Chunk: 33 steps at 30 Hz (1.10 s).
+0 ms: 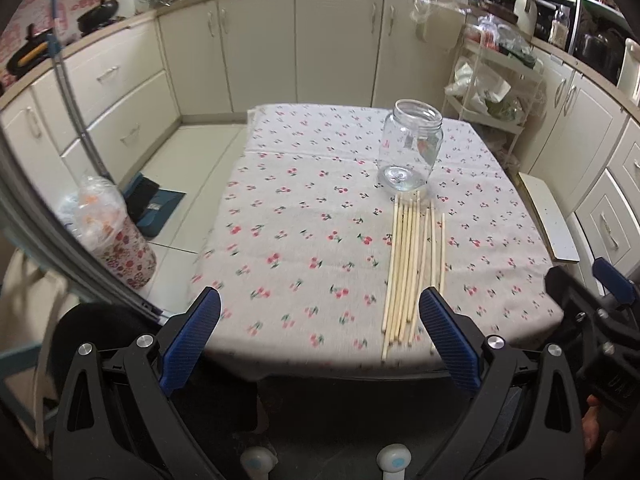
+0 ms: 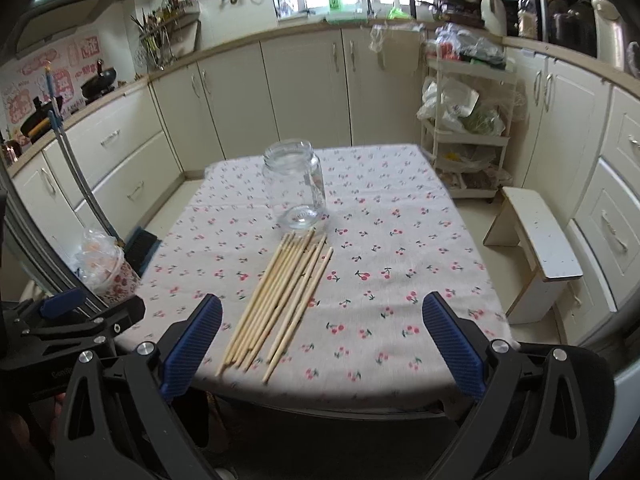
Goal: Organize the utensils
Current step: 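Lower the left gripper onto a chopstick and close on it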
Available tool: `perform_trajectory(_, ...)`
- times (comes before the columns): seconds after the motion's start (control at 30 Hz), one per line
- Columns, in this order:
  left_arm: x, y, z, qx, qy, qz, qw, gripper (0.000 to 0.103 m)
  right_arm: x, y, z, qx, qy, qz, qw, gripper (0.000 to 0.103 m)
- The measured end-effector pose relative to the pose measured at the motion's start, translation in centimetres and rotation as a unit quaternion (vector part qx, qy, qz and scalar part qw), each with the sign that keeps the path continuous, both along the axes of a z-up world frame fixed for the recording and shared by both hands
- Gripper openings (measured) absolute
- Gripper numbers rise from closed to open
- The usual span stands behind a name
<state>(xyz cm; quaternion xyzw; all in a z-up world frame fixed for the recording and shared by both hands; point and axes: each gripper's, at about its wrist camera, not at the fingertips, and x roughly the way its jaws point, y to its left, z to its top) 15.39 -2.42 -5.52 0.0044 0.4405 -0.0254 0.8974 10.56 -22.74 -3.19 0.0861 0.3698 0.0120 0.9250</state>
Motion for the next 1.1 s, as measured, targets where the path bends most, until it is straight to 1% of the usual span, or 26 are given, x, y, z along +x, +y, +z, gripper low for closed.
perform_trajectory(0.03,1.6,-0.4,-0.8,0.004,0.003,-0.003,1.0,0.096,0.8,0.0,-0.5,-0.003,0.006,0.001,1.0,0.094)
perform_trajectory(0.07,2.1,-0.6,-0.9,0.005,0.005,-0.004,1.0,0.096,1.8,0.0,-1.3,-0.004,0.017,0.003,1.0,0.09)
perform_trajectory(0.1,3.2,-0.9,-1.4,0.005,0.008,-0.008,0.9999,0.096,2.8,-0.2,-2.1,0.003,0.029,0.006,1.0,0.08)
perform_trajectory(0.13,4.3,-1.2,-1.9,0.003,0.012,-0.012,0.9998,0.096,3.4,-0.2,-2.7,0.009,0.039,0.006,0.999,0.073)
perform_trajectory(0.17,4.8,-1.4,-2.1,0.003,0.015,-0.013,0.9998,0.096,4.0,-0.3,-3.4,0.012,0.048,0.005,0.999,0.071)
perform_trajectory(0.23,6.6,-2.0,-3.1,-0.003,0.024,-0.019,0.9995,0.096,5.6,-0.5,-4.7,0.021,0.069,0.006,0.997,0.06)
perform_trajectory(0.33,7.7,-2.5,-4.1,-0.001,0.028,-0.023,0.9993,0.096,7.3,-0.5,-6.0,0.024,0.081,0.003,0.996,0.059)
perform_trajectory(0.43,9.8,-3.2,-6.0,-0.001,0.043,-0.027,0.9987,0.096,9.0,-0.4,-7.3,0.028,0.097,0.004,0.995,0.056)
perform_trajectory(0.57,10.9,-3.8,-7.3,0.004,0.051,-0.03,0.9982,0.095,10.5,0.5,-8.9,0.023,0.111,0.011,0.993,0.054)
perform_trajectory(0.6,11.2,-4.0,-7.5,0.005,0.053,-0.029,0.9981,0.095,10.9,0.8,-9.4,0.018,0.116,0.012,0.993,0.05)
perform_trajectory(0.73,12.6,-4.5,-8.6,0.009,0.059,-0.032,0.9977,0.095,11.8,1.1,-10.8,-0.001,0.131,0.018,0.991,0.05)
perform_trajectory(0.9,13.6,-5.7,-9.5,0.007,0.063,-0.053,0.9966,0.095,12.3,1.5,-11.1,-0.045,0.121,0.05,0.99,0.049)
perform_trajectory(1.0,14.1,-6.5,-10.2,0.005,0.067,-0.069,0.9954,0.095,12.6,0.9,-11.2,-0.069,0.12,0.057,0.989,0.047)
perform_trajectory(1.07,14.3,-6.7,-10.7,0.0,0.072,-0.077,0.9944,0.091,12.8,0.2,-11.1,-0.073,0.121,0.055,0.988,0.042)
perform_trajectory(1.1,14.4,-6.9,-11.0,-0.002,0.076,-0.082,0.9937,0.085,13.0,-0.2,-11.1,-0.074,0.122,0.055,0.988,0.037)
